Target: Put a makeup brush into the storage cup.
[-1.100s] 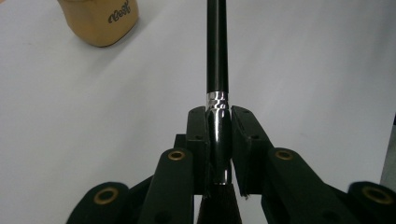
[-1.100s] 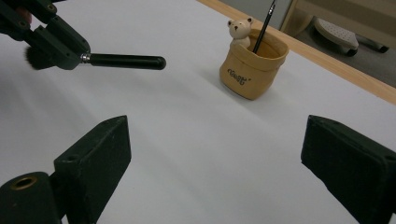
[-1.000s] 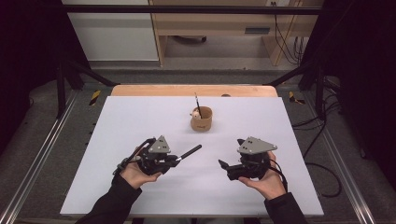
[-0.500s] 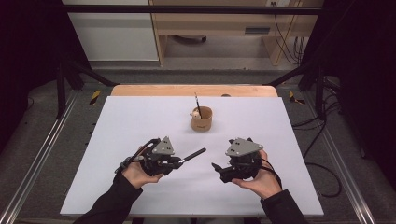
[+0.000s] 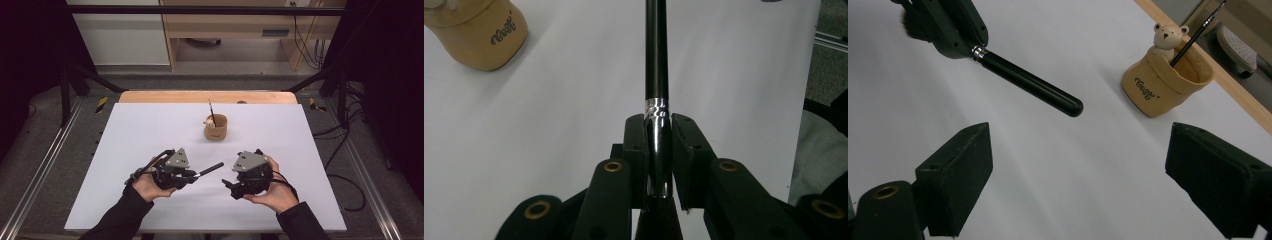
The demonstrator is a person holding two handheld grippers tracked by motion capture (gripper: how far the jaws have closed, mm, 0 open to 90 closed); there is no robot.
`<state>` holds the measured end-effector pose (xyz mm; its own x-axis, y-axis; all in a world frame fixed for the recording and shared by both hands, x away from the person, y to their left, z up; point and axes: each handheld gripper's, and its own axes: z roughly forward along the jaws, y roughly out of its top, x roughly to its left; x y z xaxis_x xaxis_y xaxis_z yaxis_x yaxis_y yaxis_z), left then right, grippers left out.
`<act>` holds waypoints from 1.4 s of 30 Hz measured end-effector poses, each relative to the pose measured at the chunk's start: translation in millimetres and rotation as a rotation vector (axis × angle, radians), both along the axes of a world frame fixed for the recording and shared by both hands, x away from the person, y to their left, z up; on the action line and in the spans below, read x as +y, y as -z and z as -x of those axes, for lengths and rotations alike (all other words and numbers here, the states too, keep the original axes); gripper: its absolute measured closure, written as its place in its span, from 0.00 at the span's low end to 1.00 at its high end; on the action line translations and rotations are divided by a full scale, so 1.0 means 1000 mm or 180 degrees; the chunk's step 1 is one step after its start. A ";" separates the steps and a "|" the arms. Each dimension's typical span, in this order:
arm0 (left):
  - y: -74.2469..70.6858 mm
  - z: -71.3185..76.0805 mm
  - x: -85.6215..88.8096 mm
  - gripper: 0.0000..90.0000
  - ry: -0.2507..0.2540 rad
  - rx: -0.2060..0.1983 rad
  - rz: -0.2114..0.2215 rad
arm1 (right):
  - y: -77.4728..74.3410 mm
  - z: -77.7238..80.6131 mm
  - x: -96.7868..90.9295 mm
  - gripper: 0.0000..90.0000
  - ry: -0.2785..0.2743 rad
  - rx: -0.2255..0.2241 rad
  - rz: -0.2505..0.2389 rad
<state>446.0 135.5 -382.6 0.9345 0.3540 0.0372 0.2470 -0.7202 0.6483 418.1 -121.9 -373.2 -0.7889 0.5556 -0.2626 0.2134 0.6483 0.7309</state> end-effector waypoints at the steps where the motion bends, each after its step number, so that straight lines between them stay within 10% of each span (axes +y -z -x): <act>1: -0.001 0.001 0.000 0.86 0.0005 0.0004 0.0007 | 0.000 0.000 0.001 0.14 -0.0024 -0.0010 0.0024; 42: -0.001 0.005 -0.022 0.86 0.0294 0.0093 -0.0117 | 0.011 0.000 0.029 0.42 -0.0679 -0.0075 0.0729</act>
